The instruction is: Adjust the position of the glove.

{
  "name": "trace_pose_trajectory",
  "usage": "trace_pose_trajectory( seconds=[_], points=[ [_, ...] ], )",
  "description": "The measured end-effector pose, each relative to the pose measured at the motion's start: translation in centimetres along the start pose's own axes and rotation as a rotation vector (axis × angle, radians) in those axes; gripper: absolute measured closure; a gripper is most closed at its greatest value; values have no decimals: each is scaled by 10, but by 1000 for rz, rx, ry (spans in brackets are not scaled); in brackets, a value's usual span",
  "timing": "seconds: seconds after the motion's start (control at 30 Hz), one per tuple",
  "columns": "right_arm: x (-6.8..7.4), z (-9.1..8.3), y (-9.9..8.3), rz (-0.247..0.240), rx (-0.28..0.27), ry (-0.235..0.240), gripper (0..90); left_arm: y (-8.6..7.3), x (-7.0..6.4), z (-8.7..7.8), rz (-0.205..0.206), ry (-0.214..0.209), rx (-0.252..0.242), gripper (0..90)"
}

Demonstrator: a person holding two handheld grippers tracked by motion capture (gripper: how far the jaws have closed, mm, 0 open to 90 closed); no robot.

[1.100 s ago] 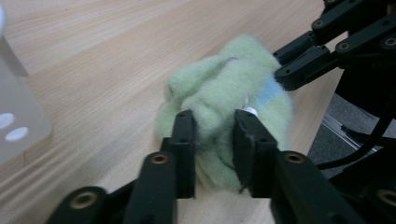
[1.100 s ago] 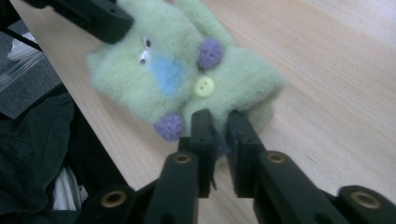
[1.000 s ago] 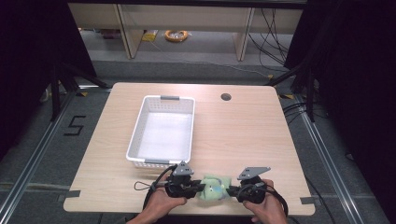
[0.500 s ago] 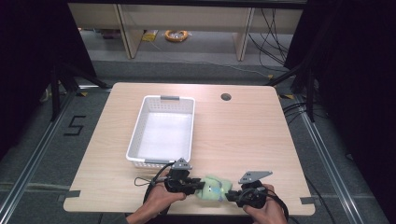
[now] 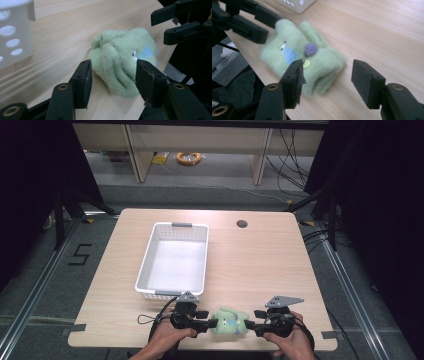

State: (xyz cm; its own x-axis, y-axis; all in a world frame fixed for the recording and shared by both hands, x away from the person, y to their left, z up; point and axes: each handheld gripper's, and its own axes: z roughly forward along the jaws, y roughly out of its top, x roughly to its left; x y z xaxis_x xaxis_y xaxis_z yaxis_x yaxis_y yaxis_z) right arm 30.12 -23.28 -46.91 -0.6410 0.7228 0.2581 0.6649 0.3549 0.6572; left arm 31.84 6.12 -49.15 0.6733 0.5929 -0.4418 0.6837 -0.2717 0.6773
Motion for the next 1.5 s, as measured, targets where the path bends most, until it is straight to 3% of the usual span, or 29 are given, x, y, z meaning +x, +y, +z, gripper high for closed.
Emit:
trace_pose_trajectory(
  seconds=[0.17, 0.2, 0.23, 0.27, 0.33, 0.4, 0.5, 0.57, 0.7, 0.73, 0.8, 1.0, 1.07, 1.1, 1.3, 1.4, 1.43, 1.5],
  points=[
    [-2, 13, 5, -11, 48, 14, 424, -3, -4, 5, 12, 29, 15, 433],
    [1, 16, 5, 16, 55, 4, 426, -4, -4, 7, 6, 23, 24, 431],
    [0, 20, 5, -3, 22, -2, 426, -4, -4, 8, 10, 32, 28, 430],
    [-1, 21, 7, -18, 64, -7, 430, -4, -6, 10, -3, 45, 26, 430],
    [-2, 28, 7, -6, 56, -6, 434, -3, -4, 12, -3, 31, 37, 430],
    [-3, 30, 9, -5, 103, -4, 439, -3, -4, 14, -7, 43, 39, 431],
    [-7, 35, 9, 4, 79, -9, 455, -3, -2, 18, -31, 18, 38, 439],
    [-9, 36, 9, 9, 99, -7, 464, -4, -1, 20, -30, 6, 46, 447],
    [-13, 39, 8, 23, 126, 31, 468, -5, -3, 24, -29, 14, 38, 454],
    [-13, 40, 7, 29, 105, 28, 468, -4, -3, 25, -25, 25, 40, 461],
    [-17, 40, 6, 50, 123, 72, 489, -5, -3, 26, -19, 11, 39, 484],
    [-16, 42, 2, 46, 101, 96, 565, -6, 2, 29, -43, -33, 40, 540],
    [-16, 42, 2, 49, 97, 92, 577, -5, 1, 29, -41, -26, 48, 550],
    [-15, 41, 1, 74, 103, 118, 603, -6, 1, 29, -36, -29, 46, 570],
    [-14, 41, 0, 31, 84, 118, 667, -7, 0, 30, -28, -56, 30, 663],
    [-14, 40, 0, 31, 81, 108, 683, -8, -1, 29, -27, -39, 27, 683],
    [-12, 39, -1, 60, 85, 123, 690, -8, -1, 30, -28, -60, 23, 687],
    [-14, 39, -1, 41, 69, 122, 697, -8, -1, 29, -25, -60, 20, 697]
  ],
)
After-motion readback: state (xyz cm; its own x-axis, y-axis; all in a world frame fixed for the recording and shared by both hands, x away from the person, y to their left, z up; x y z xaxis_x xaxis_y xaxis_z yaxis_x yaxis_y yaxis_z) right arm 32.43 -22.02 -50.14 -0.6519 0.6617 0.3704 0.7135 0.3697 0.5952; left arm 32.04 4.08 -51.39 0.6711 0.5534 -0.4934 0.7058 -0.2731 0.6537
